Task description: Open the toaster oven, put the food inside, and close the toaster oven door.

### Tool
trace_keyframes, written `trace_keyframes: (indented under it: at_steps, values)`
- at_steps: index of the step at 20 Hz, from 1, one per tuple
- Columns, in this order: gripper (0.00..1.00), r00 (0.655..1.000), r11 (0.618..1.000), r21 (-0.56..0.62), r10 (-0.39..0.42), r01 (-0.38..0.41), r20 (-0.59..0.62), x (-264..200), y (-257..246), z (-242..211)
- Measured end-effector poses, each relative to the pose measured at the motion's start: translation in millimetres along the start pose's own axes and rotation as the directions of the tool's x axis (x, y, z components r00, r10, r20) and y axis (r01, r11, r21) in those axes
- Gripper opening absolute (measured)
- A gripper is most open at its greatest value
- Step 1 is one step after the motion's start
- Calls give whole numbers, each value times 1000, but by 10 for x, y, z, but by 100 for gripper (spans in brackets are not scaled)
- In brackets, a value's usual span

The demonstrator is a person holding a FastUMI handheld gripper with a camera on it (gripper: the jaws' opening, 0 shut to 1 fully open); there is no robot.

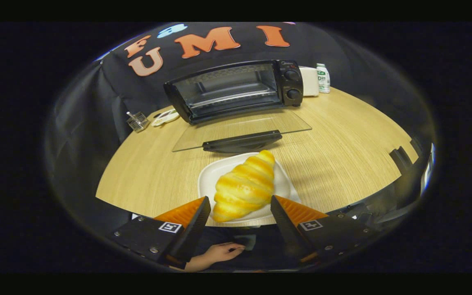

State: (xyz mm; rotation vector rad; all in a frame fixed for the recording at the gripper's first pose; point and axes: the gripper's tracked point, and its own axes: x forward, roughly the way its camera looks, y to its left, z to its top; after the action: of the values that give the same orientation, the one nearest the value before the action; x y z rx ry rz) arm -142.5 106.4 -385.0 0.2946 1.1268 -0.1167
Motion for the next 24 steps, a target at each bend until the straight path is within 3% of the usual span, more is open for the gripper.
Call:
trace_keyframes:
  at_steps: [7, 12, 16, 21, 22, 24]
  values:
    - [85, 997, 997, -50, -51, 54, 51, 144, 34, 69]
    - [57, 999, 1000, -20, -9, 10, 53, 121, 23, 56]
    - [41, 998, 999, 13, 39, -40, 57, 60, -38, 96]
    - [39, 990, 996, 30, 75, -79, 119, -169, -107, 287]
    - [31, 987, 994, 58, 79, -88, 137, -204, -131, 339]
    - [27, 992, 996, 28, 76, -80, 103, -110, -158, 223]
